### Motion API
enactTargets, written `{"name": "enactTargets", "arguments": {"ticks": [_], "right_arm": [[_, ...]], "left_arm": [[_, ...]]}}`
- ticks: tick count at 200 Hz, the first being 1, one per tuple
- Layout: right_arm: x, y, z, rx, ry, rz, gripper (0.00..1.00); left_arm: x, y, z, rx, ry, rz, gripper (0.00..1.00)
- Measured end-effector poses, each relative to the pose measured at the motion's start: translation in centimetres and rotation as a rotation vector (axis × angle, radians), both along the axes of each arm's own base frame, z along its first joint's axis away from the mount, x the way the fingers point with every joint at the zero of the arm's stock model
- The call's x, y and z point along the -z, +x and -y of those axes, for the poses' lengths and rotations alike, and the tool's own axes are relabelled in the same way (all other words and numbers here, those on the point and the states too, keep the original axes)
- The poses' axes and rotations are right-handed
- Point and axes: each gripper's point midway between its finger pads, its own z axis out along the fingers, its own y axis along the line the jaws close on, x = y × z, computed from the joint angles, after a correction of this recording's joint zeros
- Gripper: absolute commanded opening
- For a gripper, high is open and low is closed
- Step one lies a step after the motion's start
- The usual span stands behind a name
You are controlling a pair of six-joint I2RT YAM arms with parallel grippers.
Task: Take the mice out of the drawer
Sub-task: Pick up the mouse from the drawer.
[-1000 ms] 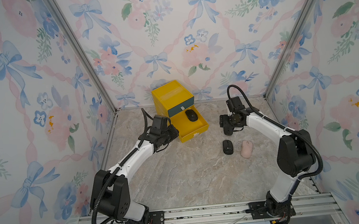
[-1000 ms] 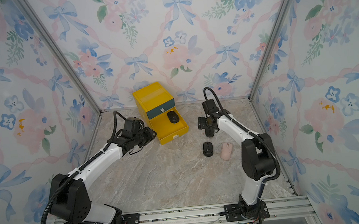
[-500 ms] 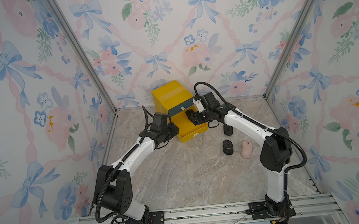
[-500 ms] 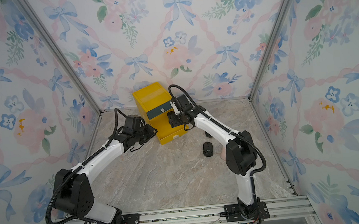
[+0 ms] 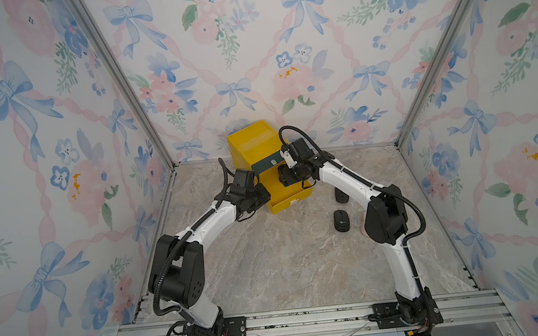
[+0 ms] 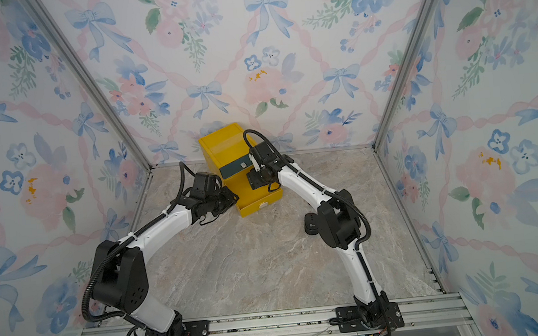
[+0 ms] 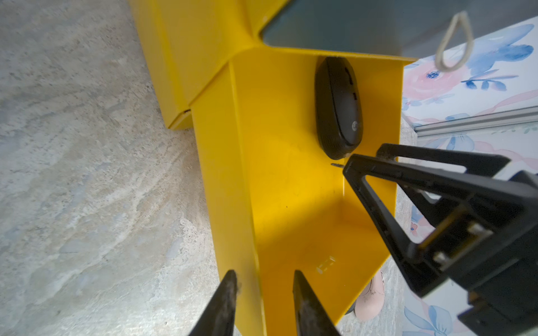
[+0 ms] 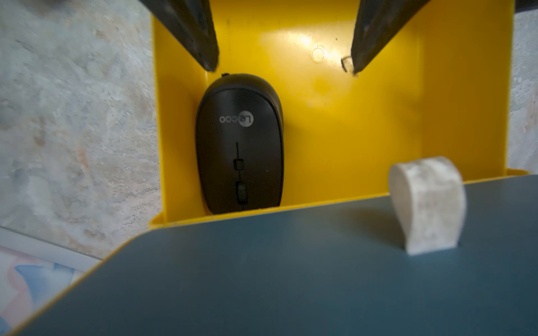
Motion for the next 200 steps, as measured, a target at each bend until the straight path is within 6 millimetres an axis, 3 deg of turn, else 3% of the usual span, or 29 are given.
{"name": "enactTargets", "arguments": {"ticks": [37,71,87,133,161,200], "right_arm": [[0.6,1.2,-0.1,0.012,-0.027,0.020,0.79],[2.4,1.8,-0.2,0.011,-0.056,0.005,0.79],[2.3,2.0,-0.4,0.007,-0.057,0.014,0.78],[2.2,1.3,-1.9,-0.046,-0.034,0.018,0.74],[1.8,-0.2,-3.5,-0.094,0.004,0.015,0.73],[0.6,-0.5,-3.0,-0.058,0.007,0.030,0.76]], "left_arm": [[1.5,0.1,0.0,-0.005,0.009,-0.035,0.32],[1.6,0.1,0.0,-0.007,0.007,-0.040,0.32],[1.7,0.1,0.0,-0.012,0.005,-0.044,0.31],[1.7,0.1,-0.1,-0.020,-0.002,-0.048,0.30],[1.7,0.2,-0.2,-0.023,-0.002,-0.049,0.30],[1.7,0.2,-0.4,-0.027,-0.002,-0.049,0.30]]}}
